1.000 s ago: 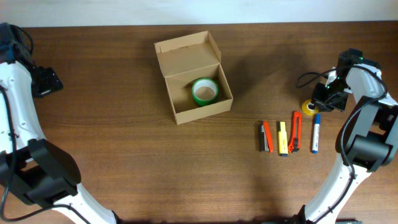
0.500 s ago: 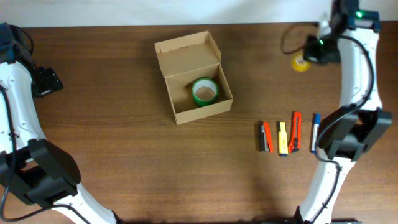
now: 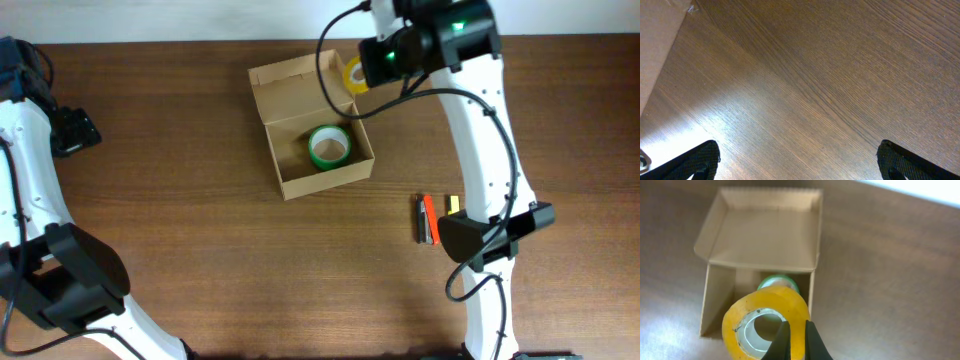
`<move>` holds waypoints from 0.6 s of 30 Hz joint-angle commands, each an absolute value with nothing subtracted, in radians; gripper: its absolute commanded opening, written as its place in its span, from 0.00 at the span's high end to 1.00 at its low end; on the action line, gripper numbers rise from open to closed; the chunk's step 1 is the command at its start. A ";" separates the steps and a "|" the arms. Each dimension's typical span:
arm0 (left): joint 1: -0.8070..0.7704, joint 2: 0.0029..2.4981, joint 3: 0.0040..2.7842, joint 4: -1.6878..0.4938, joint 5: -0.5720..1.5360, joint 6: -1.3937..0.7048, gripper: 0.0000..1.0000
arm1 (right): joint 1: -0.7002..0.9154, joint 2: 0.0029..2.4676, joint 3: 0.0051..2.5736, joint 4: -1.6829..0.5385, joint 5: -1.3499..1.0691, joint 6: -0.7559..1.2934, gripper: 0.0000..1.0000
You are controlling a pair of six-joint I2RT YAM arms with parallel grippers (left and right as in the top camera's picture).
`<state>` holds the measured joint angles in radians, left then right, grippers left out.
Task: Pack container
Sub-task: 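Carry the yellow tape into the box, inside the green roll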
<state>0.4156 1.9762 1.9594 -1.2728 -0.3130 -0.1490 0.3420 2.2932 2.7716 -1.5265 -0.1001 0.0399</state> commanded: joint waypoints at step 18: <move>0.422 1.969 1.956 -1.271 -0.310 -0.133 0.00 | 0.409 2.297 2.309 -1.301 -0.295 -0.075 0.96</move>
